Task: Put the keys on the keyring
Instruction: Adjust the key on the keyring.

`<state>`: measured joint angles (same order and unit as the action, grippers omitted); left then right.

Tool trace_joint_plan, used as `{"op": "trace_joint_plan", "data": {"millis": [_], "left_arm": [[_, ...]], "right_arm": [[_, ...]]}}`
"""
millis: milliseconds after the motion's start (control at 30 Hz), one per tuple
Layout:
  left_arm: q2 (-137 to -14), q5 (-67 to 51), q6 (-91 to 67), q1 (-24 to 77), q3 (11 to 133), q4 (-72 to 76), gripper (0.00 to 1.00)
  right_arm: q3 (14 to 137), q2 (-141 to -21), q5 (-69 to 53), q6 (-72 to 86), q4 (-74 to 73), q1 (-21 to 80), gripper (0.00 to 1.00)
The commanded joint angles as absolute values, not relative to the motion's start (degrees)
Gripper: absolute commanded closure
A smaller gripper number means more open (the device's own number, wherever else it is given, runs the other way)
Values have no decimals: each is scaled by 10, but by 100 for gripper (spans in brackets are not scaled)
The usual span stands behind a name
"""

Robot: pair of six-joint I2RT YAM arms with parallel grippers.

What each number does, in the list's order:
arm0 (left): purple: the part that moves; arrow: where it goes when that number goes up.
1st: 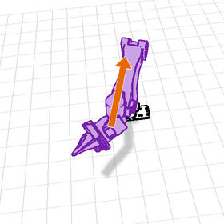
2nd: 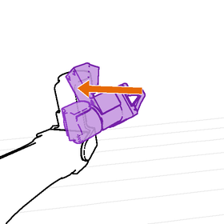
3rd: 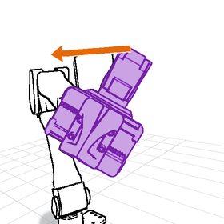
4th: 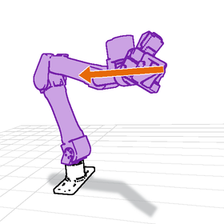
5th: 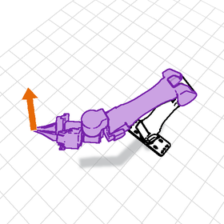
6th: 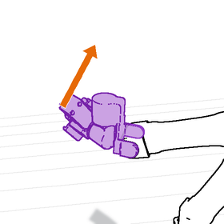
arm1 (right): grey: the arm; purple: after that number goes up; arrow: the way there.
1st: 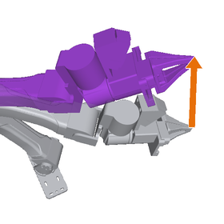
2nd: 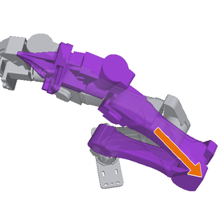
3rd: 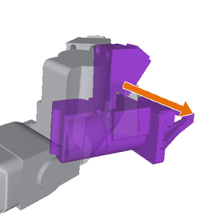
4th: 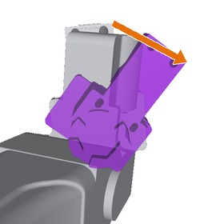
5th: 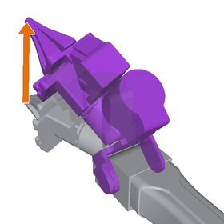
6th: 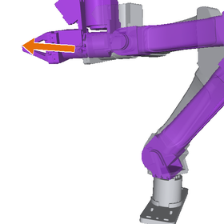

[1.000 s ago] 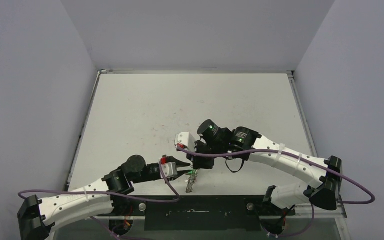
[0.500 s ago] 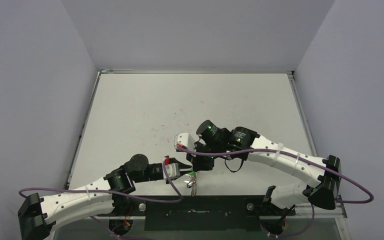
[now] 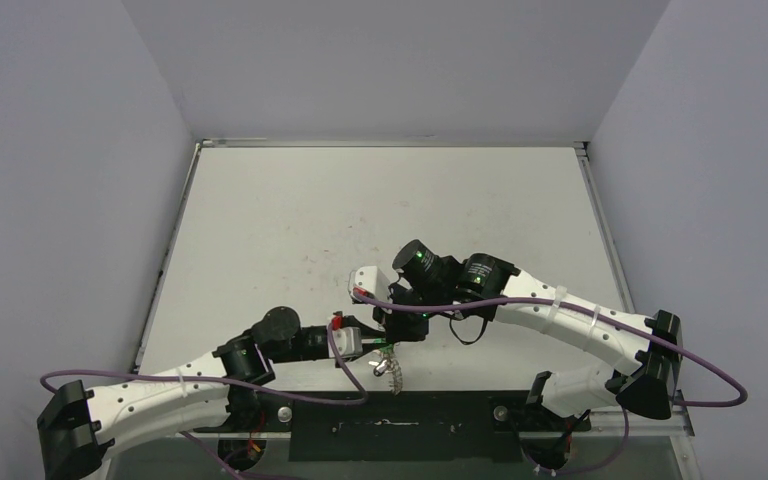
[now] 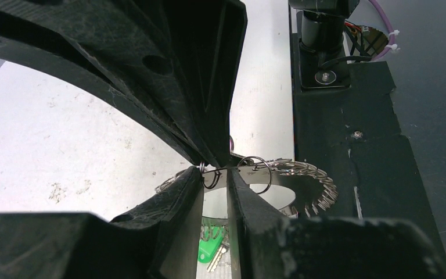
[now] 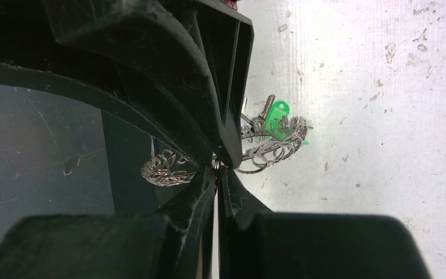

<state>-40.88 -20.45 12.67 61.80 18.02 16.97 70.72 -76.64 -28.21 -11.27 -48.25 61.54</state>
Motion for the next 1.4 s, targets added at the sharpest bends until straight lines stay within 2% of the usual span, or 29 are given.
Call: {"op": "trace_joint_plan", "data": {"millis": [0,200,333,533,667,933,1067,1233,1367], "left_arm": [[-411,-219,120,619,202,215,85],[-416,-209,121,620,204,205,100],[-416,-196,123,620,204,198,100],[-401,-174,108,620,174,248,100],[-387,-163,90,620,146,290,100],[-351,-168,71,620,85,398,100],[-338,-184,67,620,74,416,100],[-332,-202,64,620,69,432,100],[-337,-208,62,620,70,436,100]], "right_arm": [[723,-765,-297,-106,-452,618,100],[724,-766,-298,-107,-452,621,100],[727,-768,-290,-107,-452,620,100],[715,-749,-260,-108,-425,614,64],[683,-712,-264,-114,-384,602,55],[593,-630,-333,-176,-316,571,55],[518,-568,-375,-213,-233,572,55],[437,-501,-400,-238,-127,572,58],[418,-494,-401,-226,-90,572,63]]}}
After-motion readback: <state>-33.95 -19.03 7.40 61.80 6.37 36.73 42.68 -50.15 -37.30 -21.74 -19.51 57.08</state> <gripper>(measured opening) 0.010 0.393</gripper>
